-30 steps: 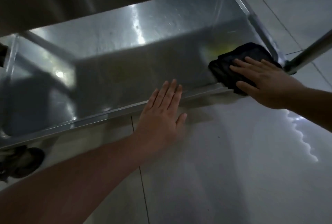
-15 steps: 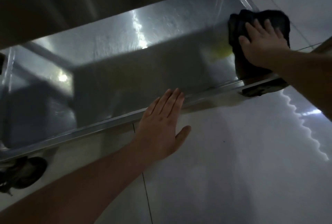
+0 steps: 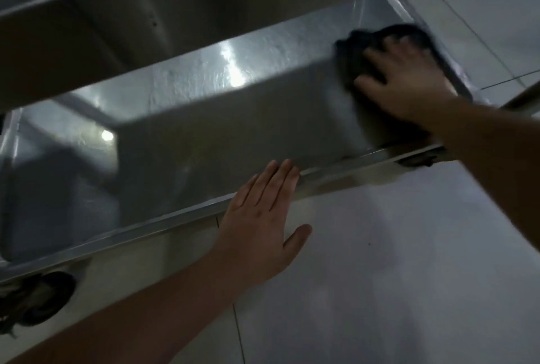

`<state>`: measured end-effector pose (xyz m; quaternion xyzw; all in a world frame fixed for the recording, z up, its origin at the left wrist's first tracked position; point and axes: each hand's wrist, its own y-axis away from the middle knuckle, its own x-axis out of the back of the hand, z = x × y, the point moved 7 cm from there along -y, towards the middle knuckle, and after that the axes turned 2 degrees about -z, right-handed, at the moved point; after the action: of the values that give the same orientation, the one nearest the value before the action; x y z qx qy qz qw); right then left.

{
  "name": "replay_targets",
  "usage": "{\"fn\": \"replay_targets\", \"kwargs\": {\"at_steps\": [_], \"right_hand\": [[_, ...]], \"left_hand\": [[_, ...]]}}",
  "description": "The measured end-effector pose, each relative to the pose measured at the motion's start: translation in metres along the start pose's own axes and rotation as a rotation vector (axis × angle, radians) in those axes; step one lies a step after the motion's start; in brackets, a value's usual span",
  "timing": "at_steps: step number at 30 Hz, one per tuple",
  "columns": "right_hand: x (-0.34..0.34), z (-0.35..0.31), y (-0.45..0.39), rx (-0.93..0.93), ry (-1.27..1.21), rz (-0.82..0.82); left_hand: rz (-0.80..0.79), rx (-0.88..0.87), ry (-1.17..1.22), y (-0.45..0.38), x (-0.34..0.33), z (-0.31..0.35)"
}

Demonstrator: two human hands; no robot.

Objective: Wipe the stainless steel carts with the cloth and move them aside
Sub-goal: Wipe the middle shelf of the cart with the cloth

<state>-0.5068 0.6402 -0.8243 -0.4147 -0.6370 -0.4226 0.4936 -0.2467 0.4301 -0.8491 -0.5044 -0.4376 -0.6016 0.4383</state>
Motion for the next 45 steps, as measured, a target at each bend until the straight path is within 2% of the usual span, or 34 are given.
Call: {"fn": "replay_targets", "kwargs": {"at_steps": [3, 5, 7, 11, 13, 15, 17, 20, 22, 24, 26, 29, 34, 35, 37, 39, 41, 43, 45], "right_hand": [[0.003, 0.03, -0.032, -0.192, -0.022, -0.034], [-0.002, -0.004, -0.041, -0.192, -0.048, -0.03], [-0.008, -0.069, -0.039, -0.078, -0.033, -0.036], [-0.031, -0.204, 0.004, 0.356, 0.014, -0.142], [-0.045, -0.226, 0.031, 0.533, 0.019, -0.206], [-0.046, -0.202, 0.044, 0.56, 0.032, -0.185], [-0.034, -0.149, 0.04, 0.436, 0.06, -0.122], [-0.006, -0.042, 0.027, 0.087, 0.034, -0.029], [0.002, 0.005, 0.026, -0.131, -0.036, -0.034], [-0.003, 0.007, 0.024, -0.281, -0.096, -0.056], [-0.01, -0.028, 0.016, -0.349, -0.132, -0.054], [-0.024, -0.129, -0.002, -0.169, -0.109, -0.102], [-0.058, -0.317, 0.034, 0.423, 0.03, -0.239], [-0.064, -0.333, 0.047, 0.506, 0.04, -0.249], [-0.068, -0.336, 0.056, 0.556, 0.033, -0.232], [-0.063, -0.311, 0.045, 0.482, 0.031, -0.184], [-0.053, -0.264, 0.029, 0.32, 0.029, -0.127], [-0.041, -0.204, 0.018, 0.116, 0.001, -0.062], [-0.033, -0.152, 0.02, -0.107, -0.034, -0.021]], "left_hand": [[0.007, 0.003, 0.027, 0.0, 0.001, -0.001], [0.002, 0.003, 0.047, -0.001, 0.001, -0.001], [-0.006, -0.002, 0.056, -0.001, 0.001, -0.001], [-0.024, -0.008, 0.028, -0.004, -0.001, -0.002], [-0.025, -0.005, 0.031, -0.004, 0.0, -0.003], [-0.012, -0.022, 0.045, -0.004, 0.002, -0.002], [-0.011, -0.035, 0.05, -0.002, 0.003, -0.001], [-0.041, -0.024, 0.053, -0.001, 0.002, -0.003], [-0.073, -0.026, 0.068, -0.001, 0.002, -0.002], [-0.105, -0.02, 0.073, -0.001, 0.002, -0.002], [-0.136, -0.006, 0.092, -0.002, 0.004, -0.002], [-0.182, -0.014, 0.101, -0.004, 0.007, -0.003], [-0.107, -0.145, 0.072, 0.028, 0.025, -0.011], [-0.129, -0.152, 0.035, 0.044, 0.022, -0.021], [-0.15, -0.116, 0.02, 0.082, 0.017, -0.057], [-0.116, -0.097, 0.039, 0.116, 0.026, -0.1], [-0.101, -0.04, -0.005, 0.144, 0.036, -0.149], [-0.088, 0.139, -0.018, 0.164, 0.041, -0.208], [-0.097, 0.398, 0.018, 0.185, 0.041, -0.266]]}}
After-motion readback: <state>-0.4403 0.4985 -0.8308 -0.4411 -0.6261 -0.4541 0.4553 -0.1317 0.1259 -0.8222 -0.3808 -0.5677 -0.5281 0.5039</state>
